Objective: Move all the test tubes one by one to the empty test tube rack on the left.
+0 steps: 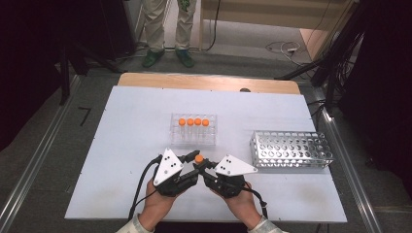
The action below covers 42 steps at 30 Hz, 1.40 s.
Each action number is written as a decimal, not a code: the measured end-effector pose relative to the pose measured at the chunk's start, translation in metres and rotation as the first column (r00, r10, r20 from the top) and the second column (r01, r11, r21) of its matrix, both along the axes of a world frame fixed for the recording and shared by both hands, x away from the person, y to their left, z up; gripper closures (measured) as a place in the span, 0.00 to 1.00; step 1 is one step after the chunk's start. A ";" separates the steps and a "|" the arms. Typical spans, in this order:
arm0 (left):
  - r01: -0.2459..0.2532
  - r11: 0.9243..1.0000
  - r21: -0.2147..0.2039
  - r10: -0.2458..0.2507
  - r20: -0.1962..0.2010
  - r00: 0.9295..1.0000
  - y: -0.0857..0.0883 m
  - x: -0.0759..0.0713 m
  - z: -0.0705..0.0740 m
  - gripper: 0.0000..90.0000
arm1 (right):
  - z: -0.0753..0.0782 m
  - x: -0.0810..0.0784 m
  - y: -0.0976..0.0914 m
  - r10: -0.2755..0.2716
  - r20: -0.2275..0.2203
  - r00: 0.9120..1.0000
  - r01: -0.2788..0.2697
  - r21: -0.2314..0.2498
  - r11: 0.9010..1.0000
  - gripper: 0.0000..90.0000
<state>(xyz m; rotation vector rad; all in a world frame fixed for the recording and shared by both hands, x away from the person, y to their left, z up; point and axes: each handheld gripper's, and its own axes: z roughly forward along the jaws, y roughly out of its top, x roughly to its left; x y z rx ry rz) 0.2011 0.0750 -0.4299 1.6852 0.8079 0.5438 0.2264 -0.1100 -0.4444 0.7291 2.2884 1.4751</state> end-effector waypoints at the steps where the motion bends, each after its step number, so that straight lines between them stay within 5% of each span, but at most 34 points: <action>1: -0.001 1.000 -0.001 0.001 0.001 1.000 0.000 0.000 0.000 0.70 | 0.000 0.000 0.000 0.000 0.001 1.000 0.000 -0.001 1.000 0.80; 14: -0.010 1.000 -0.005 0.010 -0.003 1.000 0.001 0.001 -0.001 0.78 | 0.000 0.000 -0.001 0.004 0.000 1.000 -0.004 -0.003 1.000 0.79; 20: -0.039 0.999 -0.023 0.039 -0.010 0.999 0.011 0.007 0.003 0.78 | 0.000 0.003 -0.007 0.002 -0.034 0.999 -0.003 -0.019 1.000 0.47; 32: -0.147 0.988 -0.058 0.146 -0.017 0.989 0.045 0.028 0.023 0.78 | -0.005 0.006 -0.055 -0.097 -0.090 0.991 0.096 -0.015 0.995 0.33; 42: -0.196 0.979 -0.064 0.195 -0.014 0.981 0.056 0.040 0.032 0.78 | -0.005 0.002 -0.087 -0.141 -0.096 0.985 0.141 -0.001 0.990 0.32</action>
